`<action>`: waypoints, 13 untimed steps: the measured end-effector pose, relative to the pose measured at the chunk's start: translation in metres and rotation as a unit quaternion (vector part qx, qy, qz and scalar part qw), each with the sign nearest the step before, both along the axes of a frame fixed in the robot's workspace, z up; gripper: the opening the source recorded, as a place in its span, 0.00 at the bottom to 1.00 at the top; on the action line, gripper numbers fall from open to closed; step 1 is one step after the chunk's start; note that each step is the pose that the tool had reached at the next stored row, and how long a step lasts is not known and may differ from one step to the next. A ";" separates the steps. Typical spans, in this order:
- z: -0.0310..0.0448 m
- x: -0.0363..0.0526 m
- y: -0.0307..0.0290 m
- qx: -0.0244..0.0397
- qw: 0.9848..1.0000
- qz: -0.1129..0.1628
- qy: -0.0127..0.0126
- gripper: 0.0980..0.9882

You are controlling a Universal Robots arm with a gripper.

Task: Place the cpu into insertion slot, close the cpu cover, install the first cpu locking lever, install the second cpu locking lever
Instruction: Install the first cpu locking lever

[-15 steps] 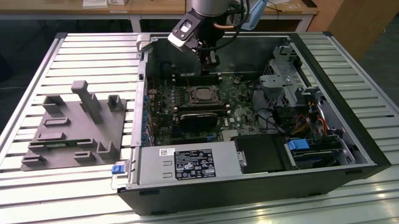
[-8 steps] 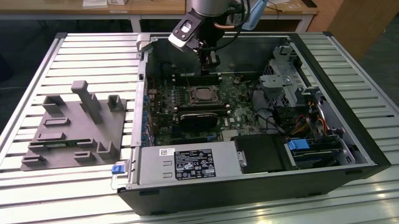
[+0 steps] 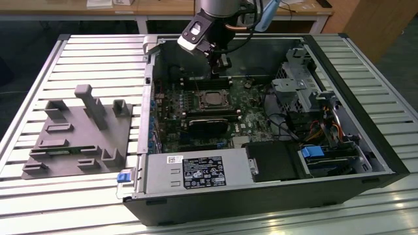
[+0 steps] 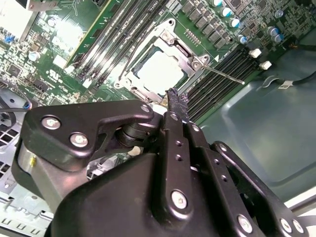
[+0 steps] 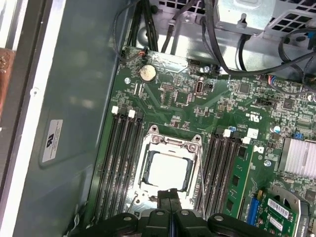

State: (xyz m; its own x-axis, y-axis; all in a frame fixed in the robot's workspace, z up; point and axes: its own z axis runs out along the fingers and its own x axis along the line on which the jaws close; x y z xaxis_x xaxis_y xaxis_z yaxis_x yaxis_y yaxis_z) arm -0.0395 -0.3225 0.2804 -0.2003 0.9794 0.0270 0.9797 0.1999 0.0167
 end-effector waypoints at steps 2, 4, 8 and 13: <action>0.0000 0.0000 -0.0001 0.000 1.000 0.008 0.000 0.01; 0.0000 0.0000 -0.0002 0.000 1.000 0.017 0.000 0.01; 0.0000 0.0000 -0.0002 0.000 0.999 0.041 0.000 0.01; 0.0000 0.0000 -0.0003 0.000 0.998 0.061 0.000 0.01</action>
State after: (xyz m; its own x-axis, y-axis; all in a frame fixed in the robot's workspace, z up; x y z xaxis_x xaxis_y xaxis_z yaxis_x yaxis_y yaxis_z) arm -0.0395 -0.3227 0.2805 -0.3178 0.9478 0.0270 0.9481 0.3174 0.0168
